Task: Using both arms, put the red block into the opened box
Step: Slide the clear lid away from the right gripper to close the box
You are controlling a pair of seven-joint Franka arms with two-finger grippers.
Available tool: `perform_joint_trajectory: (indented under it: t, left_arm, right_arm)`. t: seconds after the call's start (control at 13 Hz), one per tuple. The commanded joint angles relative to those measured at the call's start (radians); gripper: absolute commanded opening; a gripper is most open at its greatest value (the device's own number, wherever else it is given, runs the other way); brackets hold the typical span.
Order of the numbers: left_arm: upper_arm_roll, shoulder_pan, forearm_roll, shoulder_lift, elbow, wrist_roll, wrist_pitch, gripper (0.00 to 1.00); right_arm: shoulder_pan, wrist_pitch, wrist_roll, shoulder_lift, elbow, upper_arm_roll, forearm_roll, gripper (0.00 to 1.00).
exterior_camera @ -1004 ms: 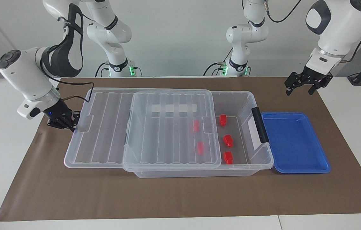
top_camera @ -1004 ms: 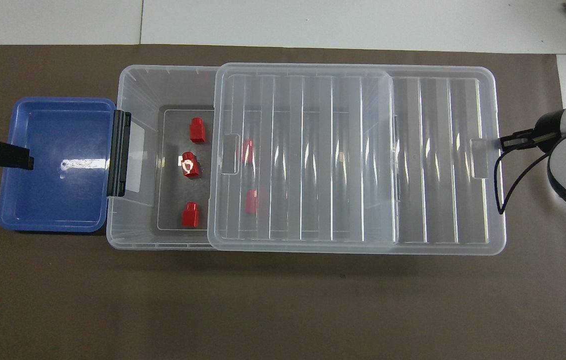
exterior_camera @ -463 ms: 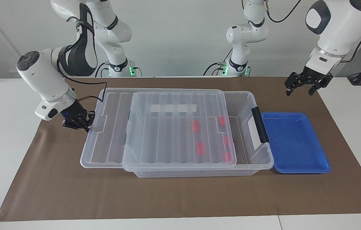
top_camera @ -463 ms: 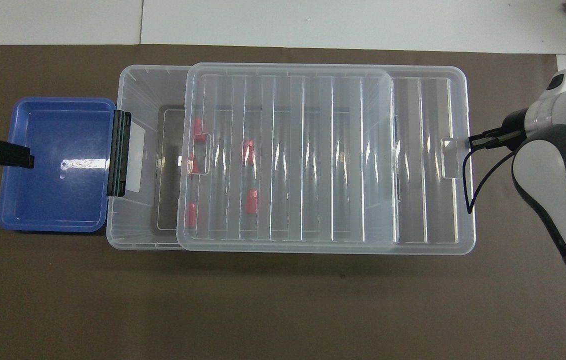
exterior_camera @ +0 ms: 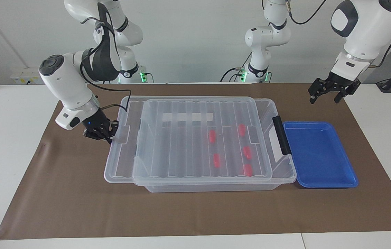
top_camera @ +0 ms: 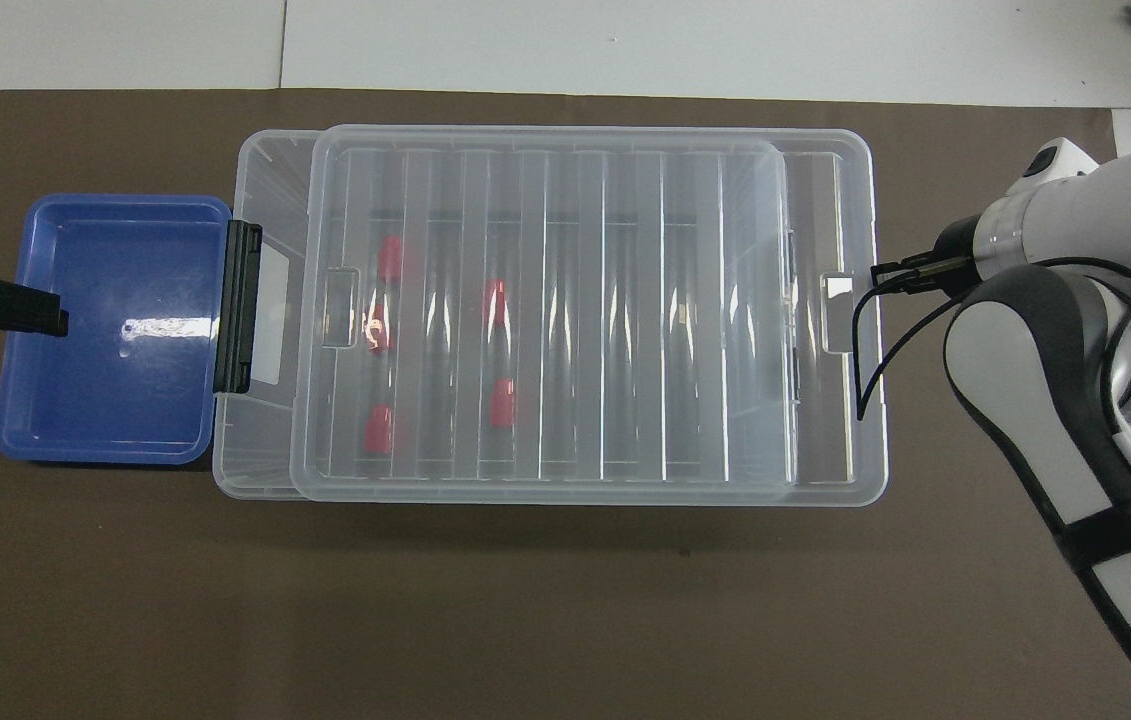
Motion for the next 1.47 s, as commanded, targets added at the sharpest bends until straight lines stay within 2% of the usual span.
perform_joint_trajectory:
  t: [0.0,0.62,1.39]
  left_arm:
    - [-0.005,0.002,-0.015,-0.026,-0.030,-0.012,0.022,1.00]
    - [0.000,0.010,-0.013,-0.052,-0.026,-0.010,-0.024,1.00]
    - [0.001,0.013,-0.012,-0.063,-0.022,-0.012,-0.044,1.00]
  right_arm:
    - [0.026,0.024,0.061,-0.004,-0.021,0.002,0.032,0.00]
    - [0.095,0.094,0.123,-0.007,-0.050,0.002,0.032,0.00]
    - [0.097,0.096,0.118,-0.007,-0.053,0.002,0.032,0.00]
